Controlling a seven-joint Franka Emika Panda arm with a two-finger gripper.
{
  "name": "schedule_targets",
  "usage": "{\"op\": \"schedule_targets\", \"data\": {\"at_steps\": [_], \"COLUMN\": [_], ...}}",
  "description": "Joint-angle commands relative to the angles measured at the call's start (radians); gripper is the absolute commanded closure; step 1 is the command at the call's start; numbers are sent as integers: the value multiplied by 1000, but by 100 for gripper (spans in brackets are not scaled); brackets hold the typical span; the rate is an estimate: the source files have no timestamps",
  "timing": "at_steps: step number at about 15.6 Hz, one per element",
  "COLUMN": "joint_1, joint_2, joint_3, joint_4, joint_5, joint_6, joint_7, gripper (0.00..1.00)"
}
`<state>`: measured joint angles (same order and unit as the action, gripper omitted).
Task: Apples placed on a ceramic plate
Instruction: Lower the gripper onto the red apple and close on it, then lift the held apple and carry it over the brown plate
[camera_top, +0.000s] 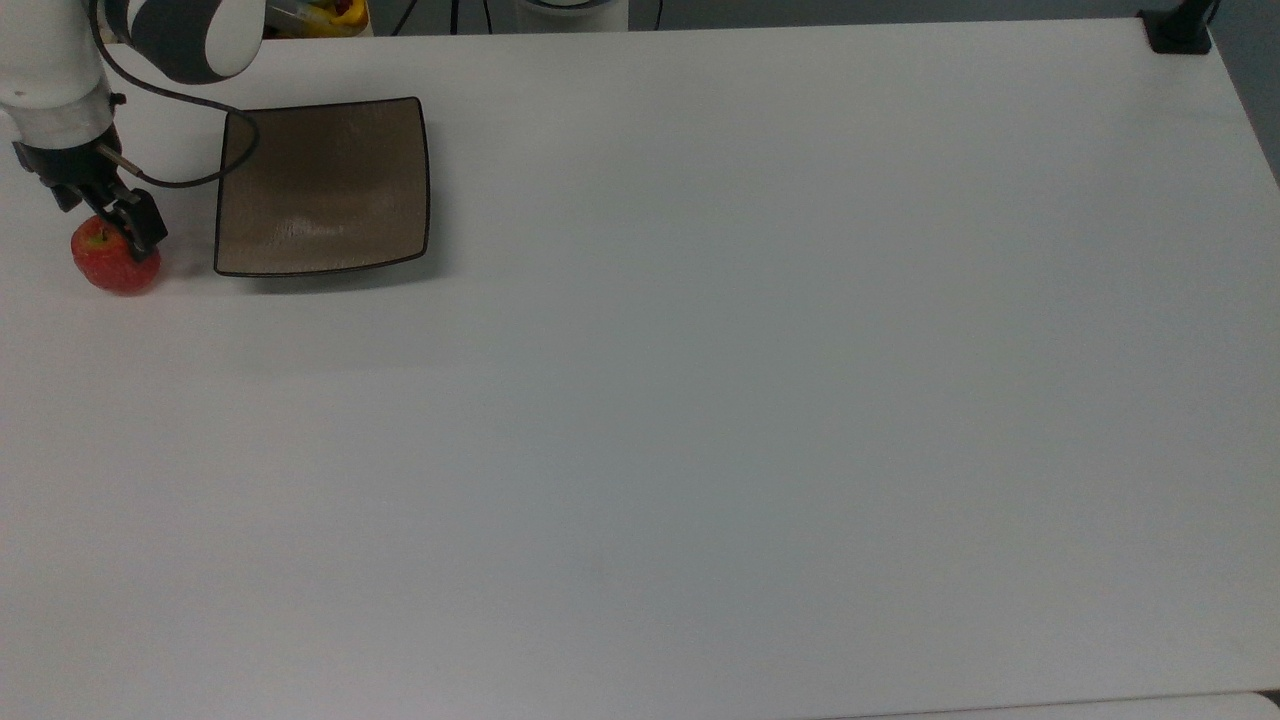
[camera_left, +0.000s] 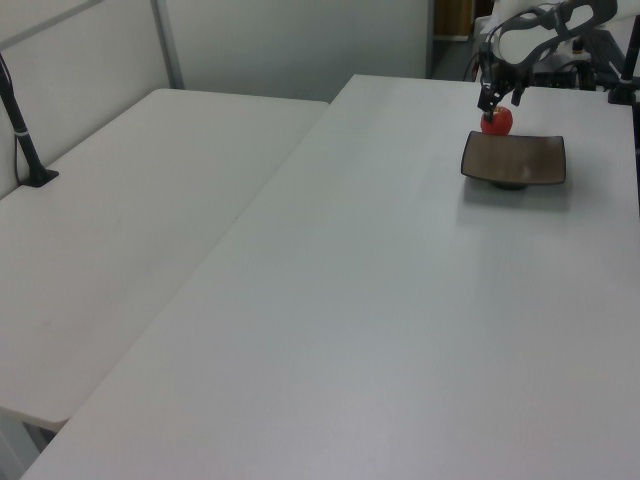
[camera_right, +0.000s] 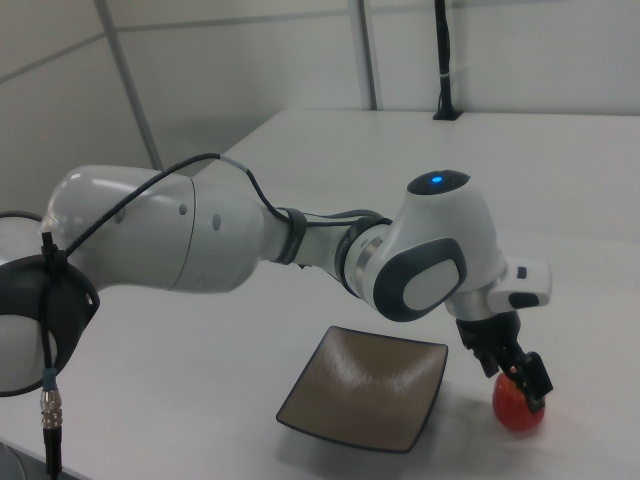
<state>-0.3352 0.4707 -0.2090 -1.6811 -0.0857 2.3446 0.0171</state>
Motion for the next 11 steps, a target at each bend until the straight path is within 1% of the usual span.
{"op": "schedule_targets", "data": {"at_steps": [1, 2, 3, 4, 5, 6, 7, 11], "joint_1": [8, 7, 7, 7, 7, 7, 5, 5], "joint_2": [29, 29, 29, 31, 31, 31, 31, 31], "joint_3": [-7, -6, -7, -6, -6, -6, -6, -6], "joint_4": [17, 21, 21, 21, 21, 21, 21, 21], "joint_5": [-25, -25, -25, -25, -23, -23, -23, -22], "joint_6": [15, 15, 15, 16, 16, 16, 16, 18], "joint_7": [9, 9, 9, 11, 11, 11, 11, 11], "gripper": [0, 0, 7, 23, 33, 39, 41, 41]}}
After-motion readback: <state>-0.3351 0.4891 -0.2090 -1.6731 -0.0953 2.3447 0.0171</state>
